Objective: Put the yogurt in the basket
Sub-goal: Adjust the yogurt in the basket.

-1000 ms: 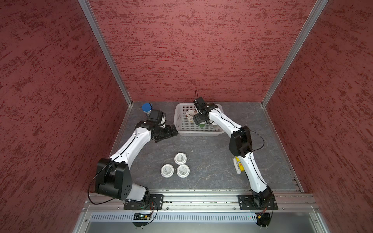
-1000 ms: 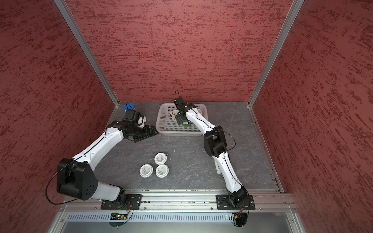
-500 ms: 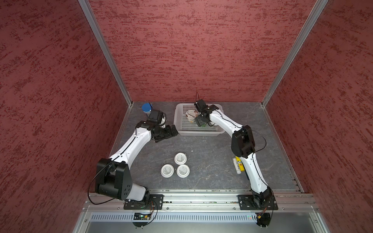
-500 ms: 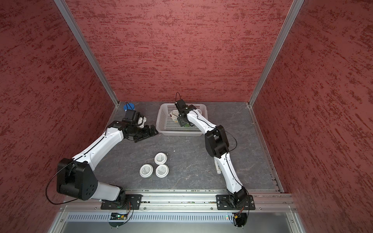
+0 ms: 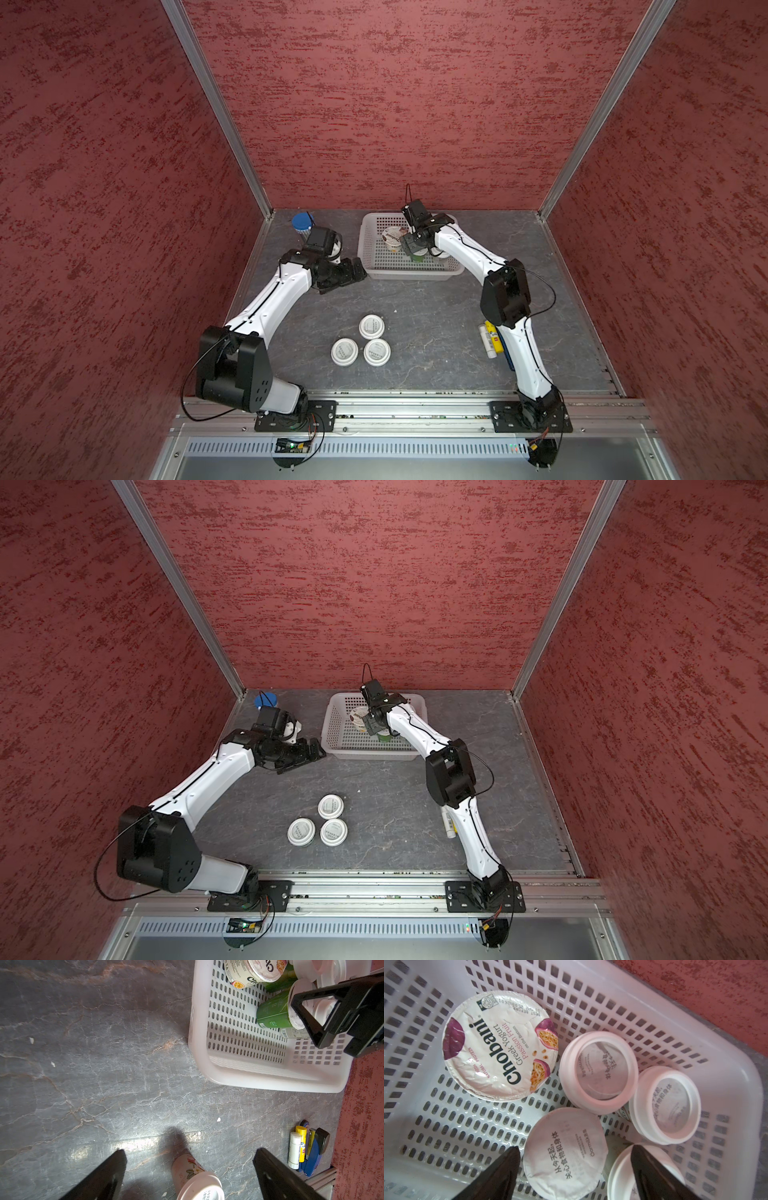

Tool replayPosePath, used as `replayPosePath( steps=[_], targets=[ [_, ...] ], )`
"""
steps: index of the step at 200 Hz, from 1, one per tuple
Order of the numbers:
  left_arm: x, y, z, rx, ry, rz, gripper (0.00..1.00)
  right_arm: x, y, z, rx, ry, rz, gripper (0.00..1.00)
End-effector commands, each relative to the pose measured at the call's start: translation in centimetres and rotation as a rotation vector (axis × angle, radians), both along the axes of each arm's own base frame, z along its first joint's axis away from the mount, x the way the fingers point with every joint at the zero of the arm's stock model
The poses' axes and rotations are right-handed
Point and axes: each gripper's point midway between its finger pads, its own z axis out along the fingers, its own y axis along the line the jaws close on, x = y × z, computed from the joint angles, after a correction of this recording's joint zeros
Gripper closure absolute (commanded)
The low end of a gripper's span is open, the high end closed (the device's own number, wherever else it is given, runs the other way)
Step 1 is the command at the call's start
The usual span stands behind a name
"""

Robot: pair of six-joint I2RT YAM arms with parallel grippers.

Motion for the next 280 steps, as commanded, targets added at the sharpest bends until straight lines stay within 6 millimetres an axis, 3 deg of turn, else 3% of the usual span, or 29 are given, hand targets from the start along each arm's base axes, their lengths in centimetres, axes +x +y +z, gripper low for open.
replayPosePath(
  steps=[1,101,280],
  targets=[
    [0.0,0.1,0.3,0.0,-0.023,0.002,0.0,1.3,0.8,1.1,0.022,-0.054,-0.007,0.13],
    [0.0,0.2,0.2,0.008,-0.022,0.004,0.0,1.3,0.3,-1.3,-0.034,-0.012,-0.006,0.09],
    [-0.1,0.0,0.0,0.015,-0.02,0.004,0.0,0.6,-1.7,-0.2,-0.076,-0.044,-0.027,0.11]
  ],
)
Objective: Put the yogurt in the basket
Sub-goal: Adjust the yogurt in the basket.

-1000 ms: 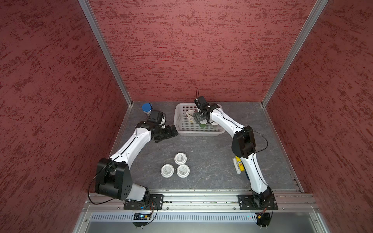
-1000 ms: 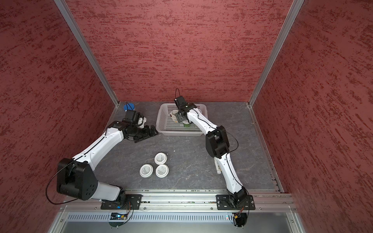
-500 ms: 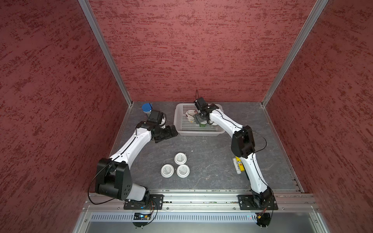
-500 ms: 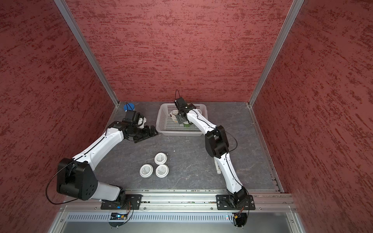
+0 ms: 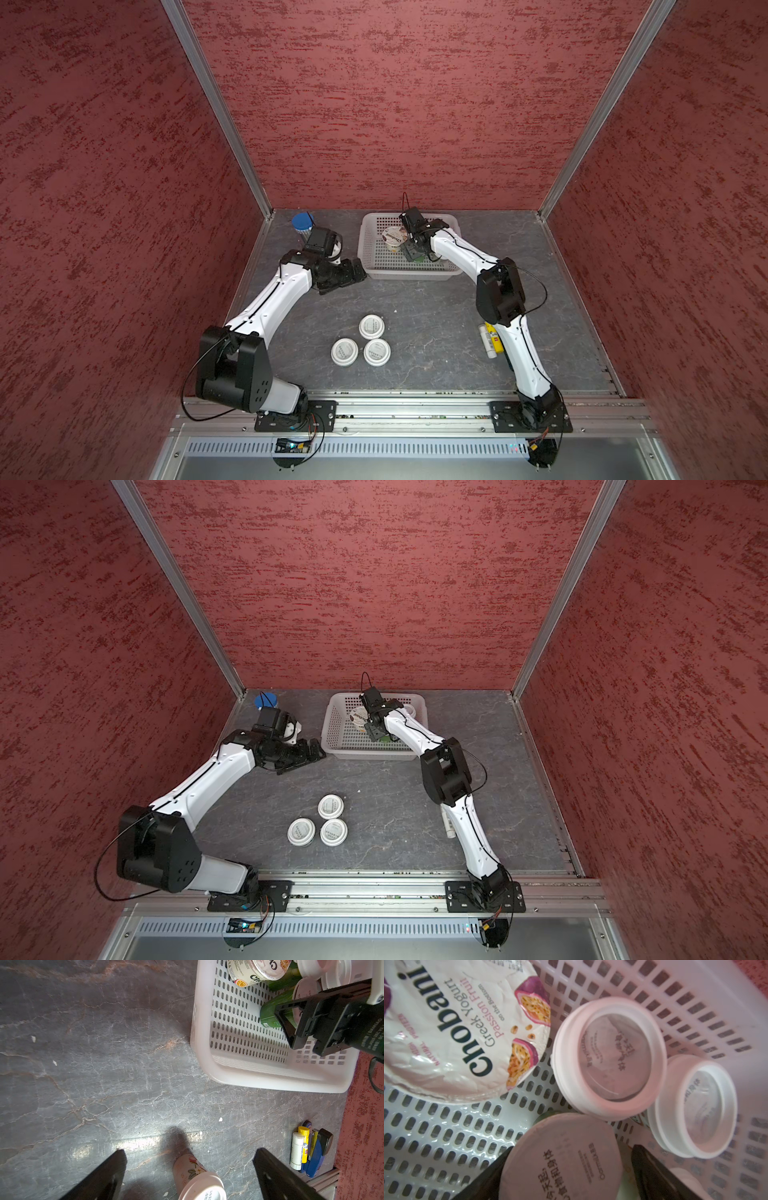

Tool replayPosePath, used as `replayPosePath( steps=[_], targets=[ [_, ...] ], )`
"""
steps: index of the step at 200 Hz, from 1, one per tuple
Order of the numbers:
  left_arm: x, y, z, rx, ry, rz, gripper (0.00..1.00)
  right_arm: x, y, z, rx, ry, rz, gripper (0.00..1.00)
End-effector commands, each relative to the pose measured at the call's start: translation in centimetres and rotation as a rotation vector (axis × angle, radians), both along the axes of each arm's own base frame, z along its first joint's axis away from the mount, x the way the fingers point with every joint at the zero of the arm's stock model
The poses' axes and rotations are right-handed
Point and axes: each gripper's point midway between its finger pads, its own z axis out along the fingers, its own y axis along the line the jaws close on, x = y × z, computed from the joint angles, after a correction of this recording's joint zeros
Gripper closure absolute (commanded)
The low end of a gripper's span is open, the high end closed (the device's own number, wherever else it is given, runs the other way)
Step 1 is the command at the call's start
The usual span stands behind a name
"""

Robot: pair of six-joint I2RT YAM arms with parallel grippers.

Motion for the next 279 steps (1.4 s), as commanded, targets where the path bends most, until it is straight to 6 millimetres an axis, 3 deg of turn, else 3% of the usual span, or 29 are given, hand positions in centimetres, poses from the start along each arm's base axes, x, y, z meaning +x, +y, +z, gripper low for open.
replayPosePath(
  steps=[1,49,112,167,228,279],
  targets=[
    [0.0,0.0,0.3,0.004,-0.023,0.005,0.0,0.5,-0.5,3.4,0.011,-0.076,-0.013,0.11],
    [0.0,0.0,0.3,0.006,-0.026,0.004,0.0,0.4,-0.2,4.2,0.039,-0.084,-0.001,0.11],
    [0.0,0.0,0.4,0.007,-0.028,0.004,0.0,0.4,1.9,4.9,0.112,-0.095,0.029,0.06],
    [-0.2,0.1,0.5,0.013,-0.032,0.006,0.0,1.7,1.6,4.0,0.087,-0.113,-0.013,0.08],
    [-0.2,0.1,0.7,0.013,-0.037,0.004,0.0,1.5,0.6,2.3,0.05,-0.076,-0.021,0.08],
    [-0.3,0.1,0.7,0.014,-0.038,0.005,0.0,1.3,0.0,2.4,0.032,-0.08,-0.029,0.09]
  ],
)
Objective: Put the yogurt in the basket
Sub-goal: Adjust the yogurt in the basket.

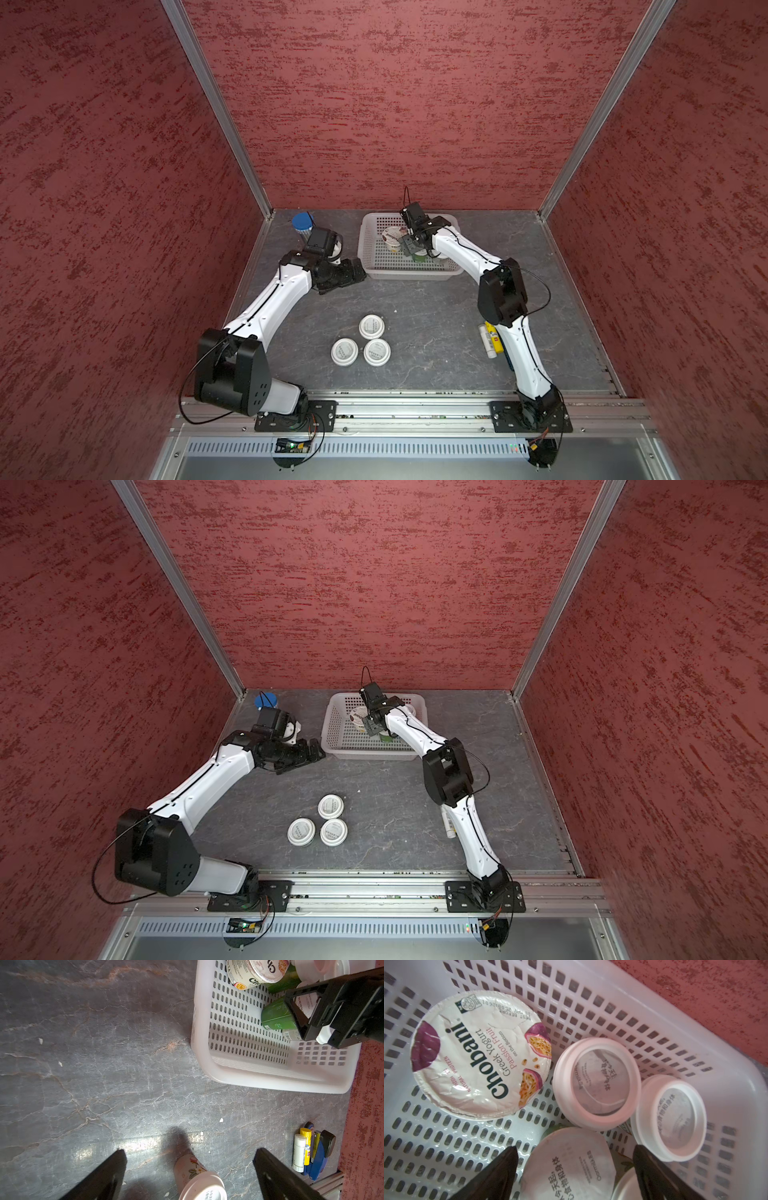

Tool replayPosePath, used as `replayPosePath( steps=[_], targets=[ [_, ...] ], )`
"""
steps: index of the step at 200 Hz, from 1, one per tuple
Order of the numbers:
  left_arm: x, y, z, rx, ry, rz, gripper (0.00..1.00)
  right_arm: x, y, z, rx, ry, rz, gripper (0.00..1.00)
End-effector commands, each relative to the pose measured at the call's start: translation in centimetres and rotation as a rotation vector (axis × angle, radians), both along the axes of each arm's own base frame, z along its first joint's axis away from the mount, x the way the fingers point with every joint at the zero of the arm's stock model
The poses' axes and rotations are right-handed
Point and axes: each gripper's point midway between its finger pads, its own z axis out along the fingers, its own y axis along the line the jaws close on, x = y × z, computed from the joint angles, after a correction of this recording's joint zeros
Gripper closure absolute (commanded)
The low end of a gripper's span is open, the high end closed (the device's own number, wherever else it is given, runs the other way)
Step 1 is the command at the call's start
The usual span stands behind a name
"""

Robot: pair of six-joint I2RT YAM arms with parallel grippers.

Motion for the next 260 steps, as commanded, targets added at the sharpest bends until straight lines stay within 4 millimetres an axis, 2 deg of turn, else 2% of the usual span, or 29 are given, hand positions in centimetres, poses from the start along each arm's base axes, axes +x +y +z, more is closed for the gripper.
replayPosePath(
  steps=[1,114,191,230,260],
  targets=[
    [-0.2,0.0,0.4,0.002,-0.024,-0.001,0.0,0.2,-0.8,0.1,-0.019,-0.011,-0.021,0.09],
    [-0.3,-0.3,0.3,-0.001,-0.022,-0.004,0.0,-0.3,-2.3,1.0,-0.046,-0.03,-0.037,0.1],
    [-0.3,-0.3,0.3,0.0,-0.022,-0.001,0.0,-0.4,-1.4,2.1,-0.006,-0.035,-0.004,0.09],
    [-0.4,0.0,0.7,-0.002,-0.033,0.011,0.0,-1.1,-0.1,4.4,0.036,-0.042,0.037,0.08],
    [-0.5,1.0,1.1,-0.028,-0.029,0.045,0.0,-3.1,1.8,8.1,0.115,-0.057,0.094,0.08]
  ],
)
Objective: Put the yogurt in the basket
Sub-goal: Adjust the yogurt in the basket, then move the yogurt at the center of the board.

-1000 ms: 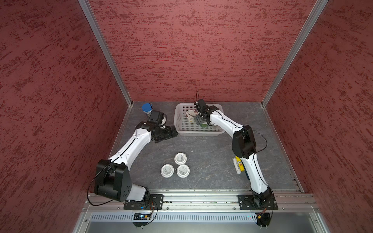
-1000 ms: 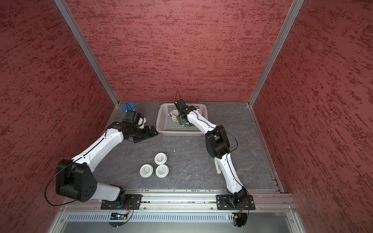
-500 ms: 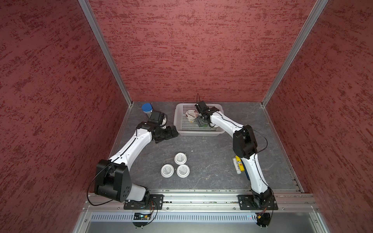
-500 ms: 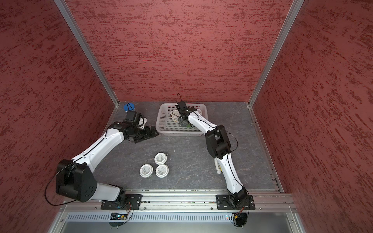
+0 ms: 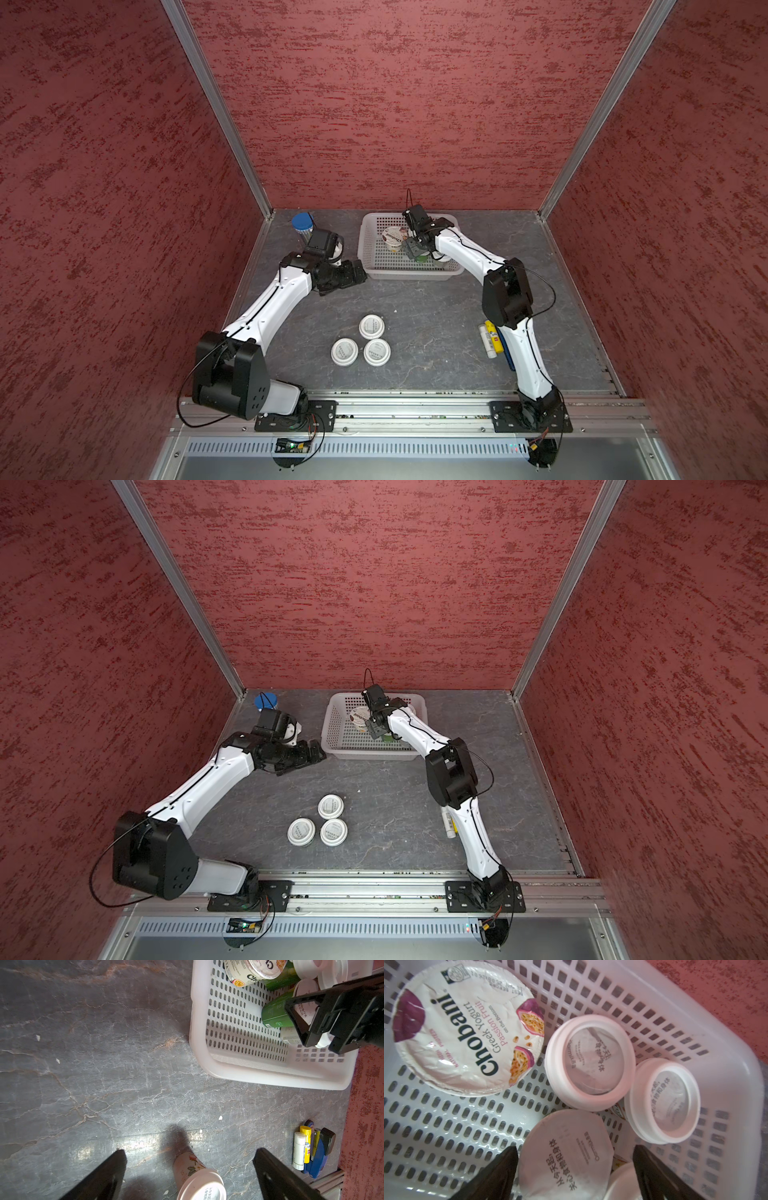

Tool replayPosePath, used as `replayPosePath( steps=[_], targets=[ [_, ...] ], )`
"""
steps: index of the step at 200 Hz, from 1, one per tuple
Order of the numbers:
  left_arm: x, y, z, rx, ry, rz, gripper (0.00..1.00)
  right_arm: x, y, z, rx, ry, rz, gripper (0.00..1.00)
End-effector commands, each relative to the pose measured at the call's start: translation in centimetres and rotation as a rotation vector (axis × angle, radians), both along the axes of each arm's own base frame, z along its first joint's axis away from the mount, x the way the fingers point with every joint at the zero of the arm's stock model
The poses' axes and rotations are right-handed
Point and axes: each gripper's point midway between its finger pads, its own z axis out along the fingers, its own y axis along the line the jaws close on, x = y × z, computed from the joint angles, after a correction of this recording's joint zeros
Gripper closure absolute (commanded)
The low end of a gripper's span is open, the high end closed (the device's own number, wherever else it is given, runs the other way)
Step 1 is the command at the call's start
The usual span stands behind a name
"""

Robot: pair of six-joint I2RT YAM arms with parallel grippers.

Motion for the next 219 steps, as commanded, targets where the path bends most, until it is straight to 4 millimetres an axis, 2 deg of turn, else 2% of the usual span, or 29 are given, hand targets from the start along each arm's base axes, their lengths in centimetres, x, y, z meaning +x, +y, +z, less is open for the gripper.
replayPosePath(
  steps=[1,15,30,57,90,102,120,137,154,184,219],
  targets=[
    [-0.1,0.9,0.7,-0.022,-0.017,0.037,0.0,-1.5,2.2,7.4,0.12,-0.079,0.065,0.08],
    [-0.3,1.6,0.8,-0.026,-0.01,0.056,0.0,-3.1,3.3,8.5,0.142,-0.067,0.106,0.09],
    [-0.5,2.2,0.9,-0.031,-0.005,0.074,0.0,-5.7,5.1,9.5,0.163,-0.052,0.166,0.09],
    [-0.7,3.1,1.3,-0.034,-0.011,0.094,0.0,-12.1,9.1,9.8,0.198,-0.002,0.308,0.11],
    [-1.2,3.3,1.3,-0.041,-0.014,0.109,0.0,-21.5,14.7,7.9,0.254,0.109,0.495,0.14],
    [-1.4,3.3,1.0,-0.044,-0.01,0.117,0.0,-24.2,16.4,7.1,0.265,0.136,0.541,0.14],
    [-1.8,3.5,0.5,-0.041,-0.002,0.13,0.0,-27.1,18.2,5.9,0.277,0.172,0.581,0.15],
    [-2.1,3.7,0.3,-0.036,0.001,0.136,0.0,-28.7,19.3,4.6,0.276,0.198,0.599,0.15],
    [-2.3,3.8,0.4,-0.035,-0.001,0.137,0.0,-29.5,19.4,3.3,0.25,0.222,0.595,0.13],
    [-2.5,4.0,0.6,-0.025,-0.007,0.14,0.0,-29.5,18.1,1.3,0.196,0.229,0.555,0.08],
    [-2.5,5.5,0.5,-0.003,-0.004,0.201,0.0,-29.5,17.1,0.1,0.17,0.233,0.526,0.08]
  ],
)
